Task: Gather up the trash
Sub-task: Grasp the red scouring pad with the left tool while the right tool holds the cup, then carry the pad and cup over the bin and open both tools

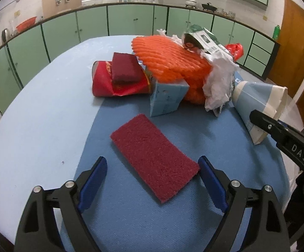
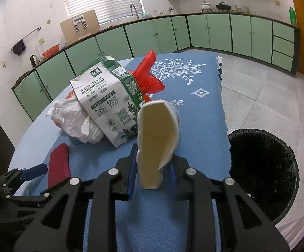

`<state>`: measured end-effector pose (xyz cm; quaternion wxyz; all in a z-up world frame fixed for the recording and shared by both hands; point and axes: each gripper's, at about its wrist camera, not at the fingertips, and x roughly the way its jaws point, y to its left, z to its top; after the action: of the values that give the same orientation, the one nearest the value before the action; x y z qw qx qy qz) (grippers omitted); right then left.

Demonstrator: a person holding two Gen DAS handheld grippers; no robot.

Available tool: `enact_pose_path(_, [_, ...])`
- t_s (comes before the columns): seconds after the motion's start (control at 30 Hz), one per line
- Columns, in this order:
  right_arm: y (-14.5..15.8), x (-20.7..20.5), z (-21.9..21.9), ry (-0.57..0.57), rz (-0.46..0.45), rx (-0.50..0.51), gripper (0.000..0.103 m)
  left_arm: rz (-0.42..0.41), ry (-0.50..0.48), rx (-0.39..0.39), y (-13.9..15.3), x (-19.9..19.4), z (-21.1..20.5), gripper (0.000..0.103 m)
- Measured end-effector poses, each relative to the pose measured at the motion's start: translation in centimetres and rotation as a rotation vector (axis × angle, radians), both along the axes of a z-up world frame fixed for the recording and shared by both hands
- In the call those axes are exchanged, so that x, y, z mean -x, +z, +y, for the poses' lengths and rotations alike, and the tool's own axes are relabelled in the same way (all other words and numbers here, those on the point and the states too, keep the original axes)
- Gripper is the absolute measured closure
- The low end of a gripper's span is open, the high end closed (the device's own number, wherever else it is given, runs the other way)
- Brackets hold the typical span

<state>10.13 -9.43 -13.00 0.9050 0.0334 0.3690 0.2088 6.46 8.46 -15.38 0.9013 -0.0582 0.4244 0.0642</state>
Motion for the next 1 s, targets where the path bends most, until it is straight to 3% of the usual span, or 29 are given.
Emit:
enact_pose_path(0.13, [0.0,0.0,-0.1,0.0,0.001,-0.001,0.077,-0.02,0.008,0.021,-0.2,0.4,1.1,0.04])
enact_pose_path(0.27, [0.0,0.0,0.0,0.001,-0.002,0.003,0.077,-0.036,0.021,0.058,-0.1,0.4,2.4,0.042])
enact_pose_path(0.67, [1.2,0.7,0.2,0.005,-0.037,0.011,0.08,-0.148,0.016,-0.016,2.7,1.3,2.4,0.043])
enact_pose_path(1.0, [4.2,2.1,-1.6,-0.002,-0.09,-0.036,0.081,-0.263,-0.049,-0.062,6.5,1.6,-0.2,0.043])
